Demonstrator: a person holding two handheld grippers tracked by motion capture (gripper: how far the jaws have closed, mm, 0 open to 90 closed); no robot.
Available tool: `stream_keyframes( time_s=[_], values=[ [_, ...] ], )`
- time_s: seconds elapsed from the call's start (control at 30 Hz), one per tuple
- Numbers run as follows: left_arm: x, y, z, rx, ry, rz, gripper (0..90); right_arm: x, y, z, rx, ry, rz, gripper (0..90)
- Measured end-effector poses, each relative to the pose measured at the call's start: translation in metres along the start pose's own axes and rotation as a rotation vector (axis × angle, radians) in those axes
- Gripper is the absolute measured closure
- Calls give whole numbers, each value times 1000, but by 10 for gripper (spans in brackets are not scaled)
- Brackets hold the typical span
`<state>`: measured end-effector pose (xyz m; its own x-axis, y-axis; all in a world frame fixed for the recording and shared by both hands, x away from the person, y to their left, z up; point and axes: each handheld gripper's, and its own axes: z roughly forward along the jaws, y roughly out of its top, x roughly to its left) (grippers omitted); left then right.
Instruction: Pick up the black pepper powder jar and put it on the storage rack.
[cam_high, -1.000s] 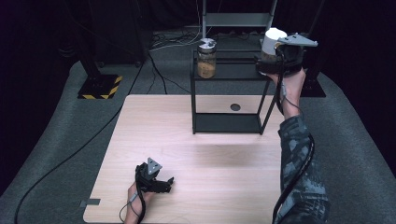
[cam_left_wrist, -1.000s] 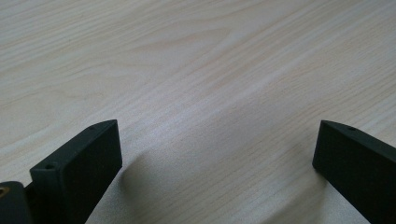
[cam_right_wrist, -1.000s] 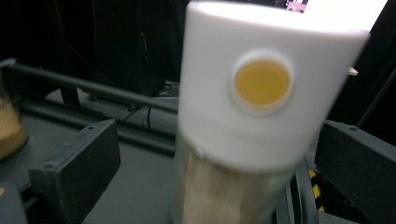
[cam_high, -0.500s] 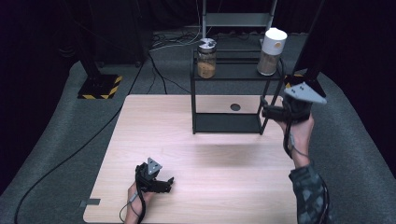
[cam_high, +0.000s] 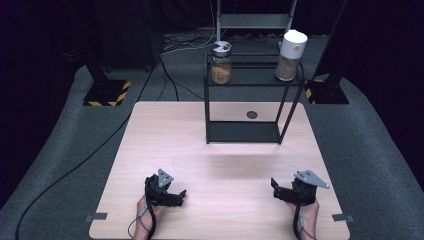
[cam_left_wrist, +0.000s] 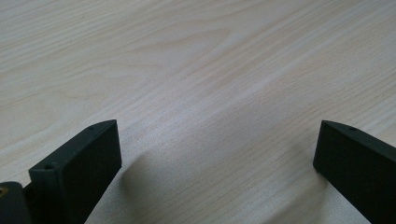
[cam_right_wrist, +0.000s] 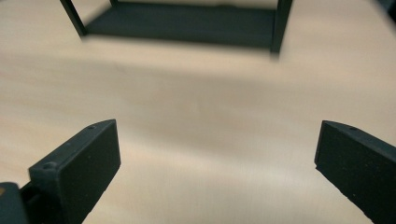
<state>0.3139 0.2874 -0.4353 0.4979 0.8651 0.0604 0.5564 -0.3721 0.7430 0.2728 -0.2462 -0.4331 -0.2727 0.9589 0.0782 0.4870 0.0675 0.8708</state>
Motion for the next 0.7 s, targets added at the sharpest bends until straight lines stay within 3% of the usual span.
stream_keyframes(
  time_s=[0.13,0.7],
  values=[
    [0,0,0,0,0,0,6,2,-17,2,53,-26,14,0],
    [-1,0,0,0,3,0,5,3,-20,-2,52,-31,8,0]
  ],
)
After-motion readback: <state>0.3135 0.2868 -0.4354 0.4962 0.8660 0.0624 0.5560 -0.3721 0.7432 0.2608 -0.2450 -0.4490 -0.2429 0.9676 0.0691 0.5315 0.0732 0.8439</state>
